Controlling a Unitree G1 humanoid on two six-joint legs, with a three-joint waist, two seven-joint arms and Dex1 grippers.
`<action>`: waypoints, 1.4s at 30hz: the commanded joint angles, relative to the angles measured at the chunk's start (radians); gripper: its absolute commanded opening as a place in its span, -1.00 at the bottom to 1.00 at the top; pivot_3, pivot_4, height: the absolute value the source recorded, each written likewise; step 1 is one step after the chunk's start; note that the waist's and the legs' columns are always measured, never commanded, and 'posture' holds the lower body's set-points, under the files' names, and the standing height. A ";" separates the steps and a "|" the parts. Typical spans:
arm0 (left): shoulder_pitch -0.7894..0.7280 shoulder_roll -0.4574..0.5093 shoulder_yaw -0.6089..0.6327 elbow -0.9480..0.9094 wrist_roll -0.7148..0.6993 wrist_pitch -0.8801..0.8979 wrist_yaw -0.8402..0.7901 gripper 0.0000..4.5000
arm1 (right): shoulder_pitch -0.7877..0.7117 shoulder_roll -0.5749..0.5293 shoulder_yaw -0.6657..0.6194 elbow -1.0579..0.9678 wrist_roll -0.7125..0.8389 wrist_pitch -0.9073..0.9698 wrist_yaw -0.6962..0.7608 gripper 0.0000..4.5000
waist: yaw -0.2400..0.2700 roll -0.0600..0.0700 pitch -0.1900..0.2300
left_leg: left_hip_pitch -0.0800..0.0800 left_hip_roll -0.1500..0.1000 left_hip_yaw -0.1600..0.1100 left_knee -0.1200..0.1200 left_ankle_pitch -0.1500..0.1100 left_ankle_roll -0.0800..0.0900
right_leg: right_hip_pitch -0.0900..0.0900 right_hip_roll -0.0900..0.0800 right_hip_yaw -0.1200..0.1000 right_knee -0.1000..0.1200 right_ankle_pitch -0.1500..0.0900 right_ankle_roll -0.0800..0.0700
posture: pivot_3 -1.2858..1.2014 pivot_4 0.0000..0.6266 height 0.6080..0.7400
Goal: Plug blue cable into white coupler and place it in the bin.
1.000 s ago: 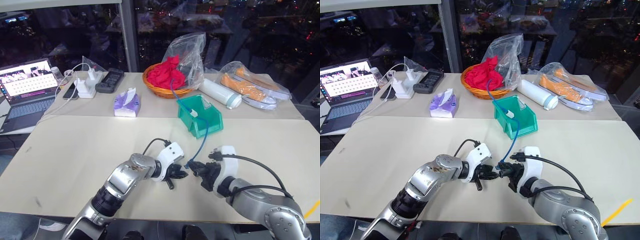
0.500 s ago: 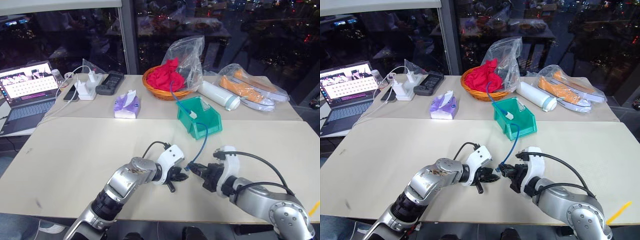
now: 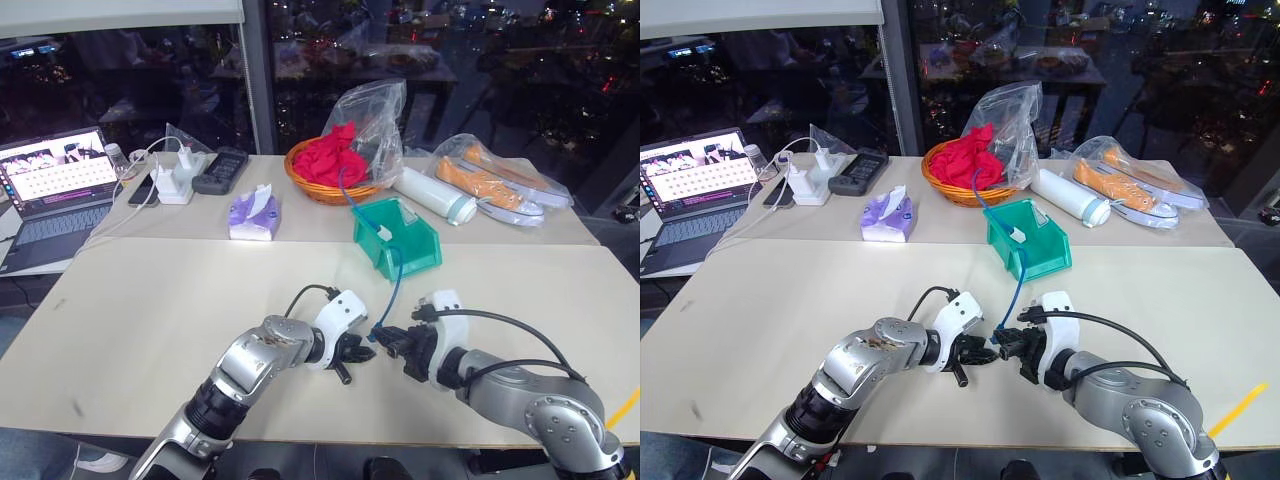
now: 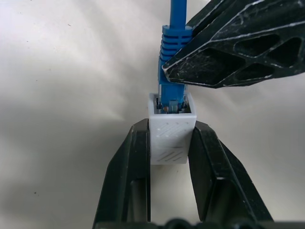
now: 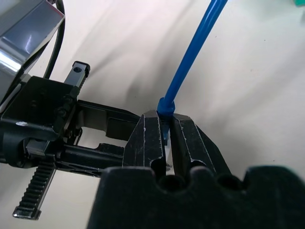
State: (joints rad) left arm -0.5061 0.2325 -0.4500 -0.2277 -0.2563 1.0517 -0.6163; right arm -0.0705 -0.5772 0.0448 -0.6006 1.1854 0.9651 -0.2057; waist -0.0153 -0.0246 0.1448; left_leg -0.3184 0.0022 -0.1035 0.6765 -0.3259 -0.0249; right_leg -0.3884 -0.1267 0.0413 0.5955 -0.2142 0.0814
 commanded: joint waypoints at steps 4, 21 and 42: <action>0.000 0.025 0.053 -0.033 -0.007 -0.035 0.014 -0.72 | 0.052 0.010 -0.074 0.005 0.094 0.049 -0.056 -1.00 | 0.001 0.001 0.000 | 0.000 0.000 -0.001 0.000 0.000 0.000 | -0.002 0.000 0.000 0.000 0.000 -0.001 | 0.03 -0.52 1.00; 0.040 0.101 0.218 0.036 -0.097 -0.273 -0.095 0.98 | -0.572 -0.312 -0.050 0.354 -0.075 -0.069 0.132 -1.00 | -0.001 0.007 0.011 | -0.020 -0.002 0.000 0.002 0.001 -0.001 | -0.025 0.000 0.001 -0.001 0.006 -0.006 | 0.03 -0.52 1.00; 0.124 0.171 0.463 0.146 -0.057 -0.653 -0.039 1.00 | -0.087 -0.285 -0.409 0.192 -0.450 -0.331 0.748 0.98 | 0.023 0.009 0.012 | -0.036 -0.003 -0.002 0.002 0.006 -0.011 | -0.036 -0.003 -0.005 -0.002 0.008 -0.003 | 0.03 -0.52 1.00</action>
State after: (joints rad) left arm -0.3818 0.3942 -0.0245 -0.0925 -0.3048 0.4416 -0.6398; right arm -0.1932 -0.8503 -0.3120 -0.3365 0.7757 0.6833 0.4781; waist 0.0078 -0.0159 0.1566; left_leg -0.3531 -0.0005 -0.1052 0.6783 -0.3210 -0.0335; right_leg -0.4239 -0.1302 0.0356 0.5941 -0.2061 0.0787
